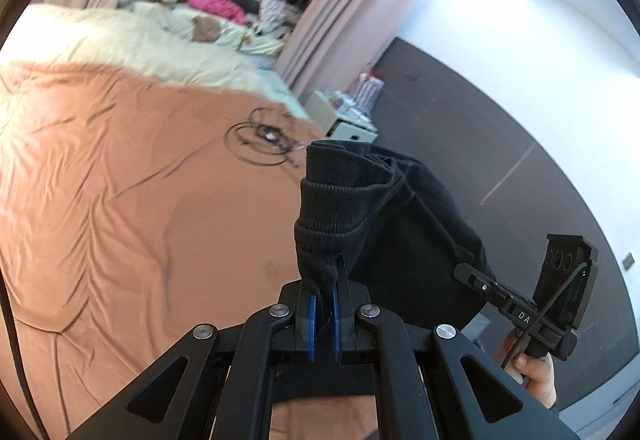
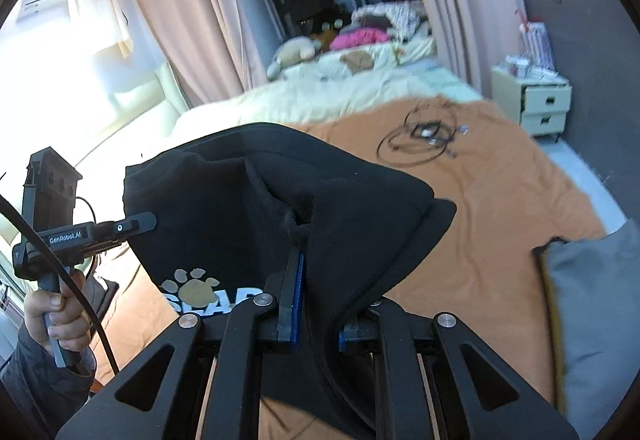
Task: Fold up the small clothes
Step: 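Carry the folded shirt with both tools toward the grey folded garment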
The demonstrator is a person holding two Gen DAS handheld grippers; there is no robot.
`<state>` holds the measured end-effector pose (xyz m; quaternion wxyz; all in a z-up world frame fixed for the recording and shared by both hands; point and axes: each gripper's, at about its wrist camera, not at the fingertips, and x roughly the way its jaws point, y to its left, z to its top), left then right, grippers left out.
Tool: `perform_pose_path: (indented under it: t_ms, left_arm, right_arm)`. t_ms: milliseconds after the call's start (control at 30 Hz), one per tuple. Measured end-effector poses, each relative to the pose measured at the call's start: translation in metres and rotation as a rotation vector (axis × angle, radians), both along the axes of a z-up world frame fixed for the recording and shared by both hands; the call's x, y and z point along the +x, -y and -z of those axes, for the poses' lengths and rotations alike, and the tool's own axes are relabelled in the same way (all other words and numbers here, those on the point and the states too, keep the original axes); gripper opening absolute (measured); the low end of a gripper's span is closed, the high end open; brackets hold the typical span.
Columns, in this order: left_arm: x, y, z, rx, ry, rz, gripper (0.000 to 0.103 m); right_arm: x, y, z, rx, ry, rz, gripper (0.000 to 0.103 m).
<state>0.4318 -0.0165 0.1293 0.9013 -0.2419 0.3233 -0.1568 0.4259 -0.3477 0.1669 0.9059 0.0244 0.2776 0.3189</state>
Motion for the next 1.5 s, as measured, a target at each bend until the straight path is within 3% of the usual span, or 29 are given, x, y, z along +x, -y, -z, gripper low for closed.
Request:
perform_pose_path:
  t_ms: [200,367,1000,1500]
  left_arm:
    - [-0.025,0.049,-0.056,-0.001,0.081,0.064,0.006]
    - [-0.033,0.092,-0.076,0.021,0.097,0.126,0.006]
    - [0.013,0.242,-0.078,0.022,0.126,0.403,0.006]
    - [0.067,0.342,-0.043,-0.01,0.072,0.563,0.006]
  right_arm:
    - [-0.065,0.054,-0.049,-0.024,0.084,0.058,0.009]
    - [-0.104,0.097,-0.065,-0.03,0.112,0.099,0.009]
    - [-0.18,0.194,-0.062,-0.032,0.185,0.326,0.009]
    - [-0.198,0.184,-0.054,-0.087,0.197,0.516,0.009]
